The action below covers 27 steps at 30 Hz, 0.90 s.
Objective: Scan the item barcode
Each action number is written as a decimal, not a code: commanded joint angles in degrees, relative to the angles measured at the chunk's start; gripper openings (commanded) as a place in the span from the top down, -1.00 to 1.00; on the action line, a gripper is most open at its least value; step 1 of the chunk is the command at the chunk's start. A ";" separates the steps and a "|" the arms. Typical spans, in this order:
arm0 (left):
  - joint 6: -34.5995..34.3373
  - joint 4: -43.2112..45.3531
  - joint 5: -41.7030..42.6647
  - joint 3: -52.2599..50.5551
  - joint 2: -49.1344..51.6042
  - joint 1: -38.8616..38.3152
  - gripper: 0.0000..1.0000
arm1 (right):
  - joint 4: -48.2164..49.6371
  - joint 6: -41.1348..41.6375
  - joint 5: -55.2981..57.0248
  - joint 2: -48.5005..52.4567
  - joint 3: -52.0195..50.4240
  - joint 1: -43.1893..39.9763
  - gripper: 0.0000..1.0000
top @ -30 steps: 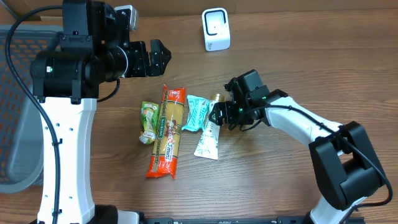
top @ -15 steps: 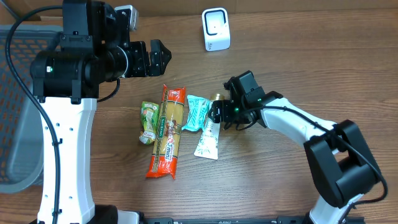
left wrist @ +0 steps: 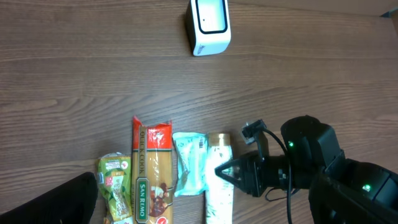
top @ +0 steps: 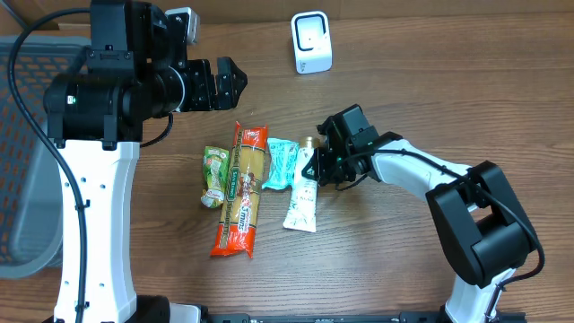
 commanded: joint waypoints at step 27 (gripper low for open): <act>0.04 0.04 0.87 0.26 0.46 0.28 -0.99 | -45.46 -4.72 74.71 -3.15 11.74 4.24 0.93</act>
